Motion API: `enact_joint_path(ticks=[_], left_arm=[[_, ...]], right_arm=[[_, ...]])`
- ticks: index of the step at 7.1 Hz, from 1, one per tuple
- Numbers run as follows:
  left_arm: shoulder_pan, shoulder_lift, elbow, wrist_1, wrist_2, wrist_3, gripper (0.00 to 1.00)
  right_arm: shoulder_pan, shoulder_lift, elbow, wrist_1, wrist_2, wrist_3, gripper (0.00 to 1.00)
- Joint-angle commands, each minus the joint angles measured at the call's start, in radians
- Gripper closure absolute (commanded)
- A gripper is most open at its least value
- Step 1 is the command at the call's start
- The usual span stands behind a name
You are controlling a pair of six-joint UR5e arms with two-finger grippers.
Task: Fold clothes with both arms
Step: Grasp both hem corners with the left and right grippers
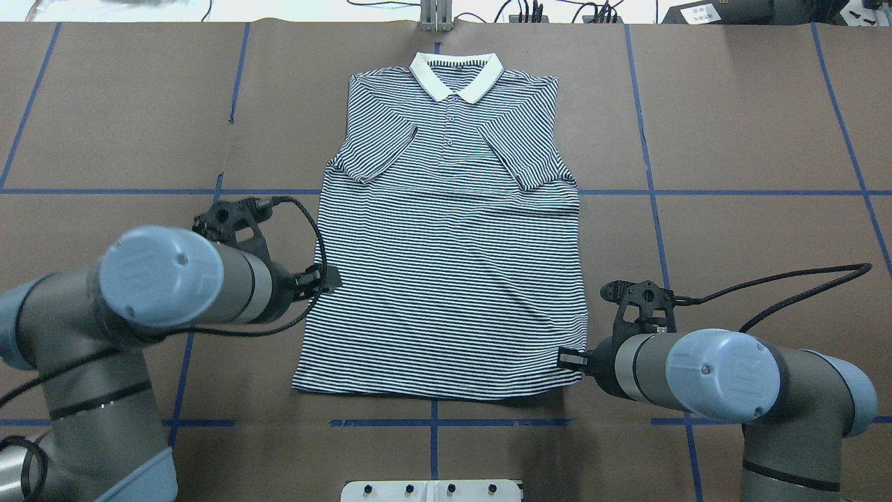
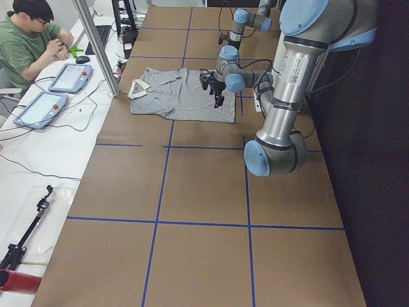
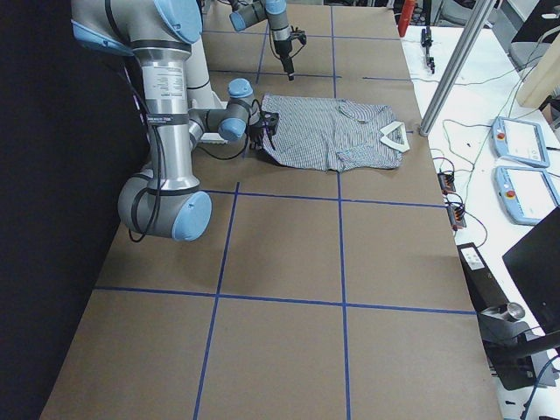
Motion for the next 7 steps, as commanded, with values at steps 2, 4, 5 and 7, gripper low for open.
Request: enact_joint_path(ticks=[2,4,5,7], left_arm=[[0.147,0.063,0.053,-0.006,0.080,-0.164,0.00],[0.193,0.052,0.085,-0.003,0.098,-0.188,0.00],[0.195,0.050,0.093,-0.003,0.099,-0.188,0.00],[0.195,0.046,0.106,-0.004,0.101,-0.186,0.05]], right_arm=[[0.001,0.006,0.019,0.002,-0.001,0.000,1.00],[0.001,0.008,0.020,0.002,-0.001,0.000,1.00],[0.000,0.009,0.020,0.003,-0.001,0.000,1.00],[0.000,0.009,0.020,0.003,-0.001,0.000,1.00]])
